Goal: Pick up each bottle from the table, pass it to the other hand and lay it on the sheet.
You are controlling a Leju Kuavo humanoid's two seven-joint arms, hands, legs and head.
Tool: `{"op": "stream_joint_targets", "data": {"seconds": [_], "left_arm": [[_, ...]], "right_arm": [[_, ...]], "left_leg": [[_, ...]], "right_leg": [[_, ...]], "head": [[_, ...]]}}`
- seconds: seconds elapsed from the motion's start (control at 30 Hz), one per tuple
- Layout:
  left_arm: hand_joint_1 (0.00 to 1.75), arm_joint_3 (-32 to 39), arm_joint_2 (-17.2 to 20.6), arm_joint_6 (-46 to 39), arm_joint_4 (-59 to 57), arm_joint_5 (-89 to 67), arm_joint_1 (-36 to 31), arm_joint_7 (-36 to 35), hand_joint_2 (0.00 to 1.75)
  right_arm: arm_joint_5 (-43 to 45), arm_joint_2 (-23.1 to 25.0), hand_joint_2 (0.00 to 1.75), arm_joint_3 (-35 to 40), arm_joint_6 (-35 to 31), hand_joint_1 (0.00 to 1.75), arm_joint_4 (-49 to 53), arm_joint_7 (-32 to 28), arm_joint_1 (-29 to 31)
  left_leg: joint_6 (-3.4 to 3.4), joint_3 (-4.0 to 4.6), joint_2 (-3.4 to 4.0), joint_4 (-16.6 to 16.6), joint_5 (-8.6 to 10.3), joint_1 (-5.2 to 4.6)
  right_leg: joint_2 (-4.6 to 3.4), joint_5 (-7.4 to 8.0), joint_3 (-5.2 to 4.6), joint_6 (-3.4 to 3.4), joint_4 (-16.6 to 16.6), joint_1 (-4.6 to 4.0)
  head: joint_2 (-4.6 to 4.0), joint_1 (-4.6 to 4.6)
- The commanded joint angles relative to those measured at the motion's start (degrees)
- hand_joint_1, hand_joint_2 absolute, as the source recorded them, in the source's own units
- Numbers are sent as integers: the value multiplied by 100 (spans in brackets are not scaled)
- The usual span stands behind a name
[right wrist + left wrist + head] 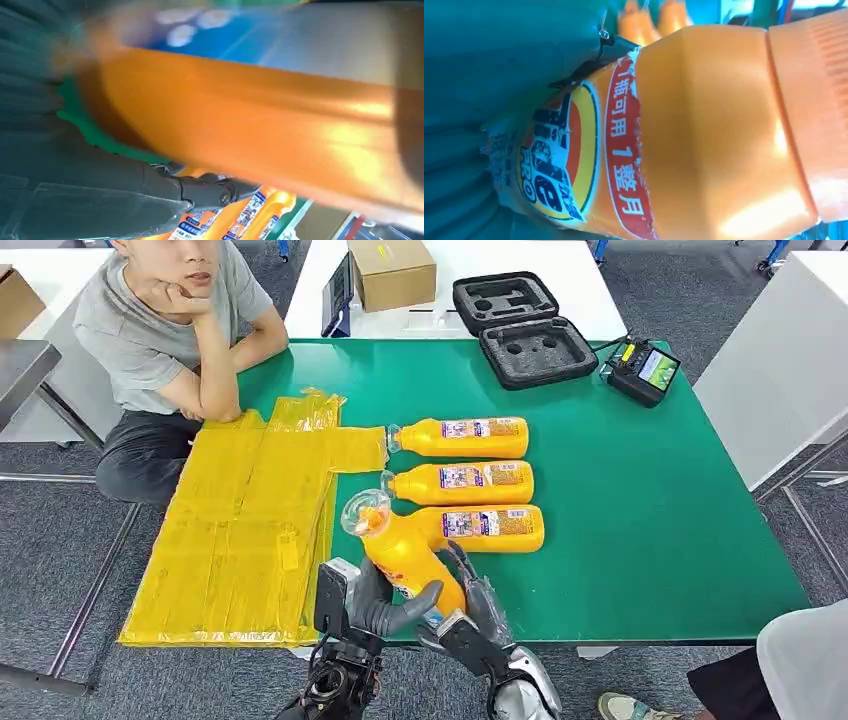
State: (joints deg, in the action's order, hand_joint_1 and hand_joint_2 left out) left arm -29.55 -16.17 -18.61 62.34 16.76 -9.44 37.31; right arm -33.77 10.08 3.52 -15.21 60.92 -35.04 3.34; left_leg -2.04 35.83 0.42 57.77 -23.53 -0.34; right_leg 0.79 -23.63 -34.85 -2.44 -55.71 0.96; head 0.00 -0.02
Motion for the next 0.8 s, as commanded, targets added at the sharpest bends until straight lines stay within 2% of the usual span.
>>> {"op": "stream_joint_targets", "data": {"seconds": [0.03,0.17,0.4,0.5,0.57,0.8], "left_arm": [[175,398,494,-691,408,-788,-241,237,175],[175,659,499,-482,650,-1042,-278,57,175],[175,596,526,-560,612,-1252,-305,145,175],[175,540,757,-1219,609,-2564,-531,6,175],[175,508,1048,-1405,474,-3790,-765,-514,175],[175,1170,1735,-1025,968,-6773,-779,-1698,175]], "right_arm": [[-14,-1,175,10,12,0,-233,26,128],[1,12,175,-7,-30,0,-363,-26,183],[7,2,175,0,-32,0,-398,-41,195],[3,14,175,26,-24,0,-430,-66,227],[-3,18,175,46,37,0,-414,-68,253],[218,-43,175,79,122,0,-475,-164,209]], "left_leg": [[14,-33,9,-5,-12,7],[12,-22,9,-4,-8,7],[12,-21,3,-3,-7,6],[12,-19,3,-3,-5,7],[17,-28,5,-3,-8,11],[12,-16,14,-3,-2,9]], "right_leg": [[-18,-7,28,13,4,-5],[-16,-4,18,11,4,-6],[-10,-5,20,10,3,-5],[-9,-3,17,10,3,-6],[-14,-5,25,15,3,-9],[-20,0,8,10,0,-7]], "head": [[0,0],[0,0],[0,0],[0,0],[0,0],[0,0]]}}
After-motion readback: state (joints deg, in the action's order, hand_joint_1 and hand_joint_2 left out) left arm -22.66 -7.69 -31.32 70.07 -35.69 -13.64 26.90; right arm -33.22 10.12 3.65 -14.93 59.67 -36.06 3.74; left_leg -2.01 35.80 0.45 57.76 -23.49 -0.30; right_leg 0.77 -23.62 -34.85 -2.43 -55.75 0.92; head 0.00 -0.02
